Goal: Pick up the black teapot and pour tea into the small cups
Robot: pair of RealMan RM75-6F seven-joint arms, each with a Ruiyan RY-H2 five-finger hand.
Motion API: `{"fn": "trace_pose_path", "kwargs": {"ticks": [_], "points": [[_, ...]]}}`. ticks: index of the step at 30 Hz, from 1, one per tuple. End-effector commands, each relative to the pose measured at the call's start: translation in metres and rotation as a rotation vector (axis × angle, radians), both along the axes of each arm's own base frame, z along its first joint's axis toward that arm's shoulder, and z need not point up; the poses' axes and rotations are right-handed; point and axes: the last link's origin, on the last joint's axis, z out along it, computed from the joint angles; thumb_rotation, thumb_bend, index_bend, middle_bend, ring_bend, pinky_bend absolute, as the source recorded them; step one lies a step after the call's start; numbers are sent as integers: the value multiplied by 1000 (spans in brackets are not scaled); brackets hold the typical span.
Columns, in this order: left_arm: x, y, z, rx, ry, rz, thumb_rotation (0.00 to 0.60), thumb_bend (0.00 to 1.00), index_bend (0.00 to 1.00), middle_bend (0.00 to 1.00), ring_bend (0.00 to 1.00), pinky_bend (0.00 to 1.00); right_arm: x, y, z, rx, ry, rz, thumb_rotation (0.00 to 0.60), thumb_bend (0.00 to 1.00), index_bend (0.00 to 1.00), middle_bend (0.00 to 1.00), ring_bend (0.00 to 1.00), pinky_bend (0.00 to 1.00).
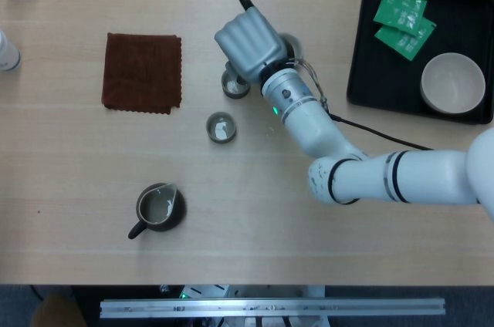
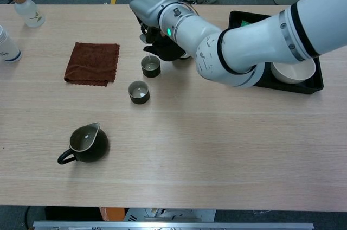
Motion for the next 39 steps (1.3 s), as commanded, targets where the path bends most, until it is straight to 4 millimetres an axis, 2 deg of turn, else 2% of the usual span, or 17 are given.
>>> {"fn": "trace_pose_path", "kwargs": {"ticks": [1, 16, 39], "points": [[0, 0, 0, 0, 1, 1, 582, 297, 160, 110, 115, 132, 1, 1, 0, -5, 12, 10, 458, 392, 870, 845, 844, 122], [-1, -2, 0, 2, 4, 6, 581, 296, 160, 109, 115, 132, 3, 5, -4, -8, 48, 42, 457, 391, 870, 845, 844, 122], [-1, 0, -2, -6, 12, 9, 578, 297, 160, 109, 115, 132, -7, 3, 5, -24, 55, 38, 456, 390, 870, 845, 844, 122]]}}
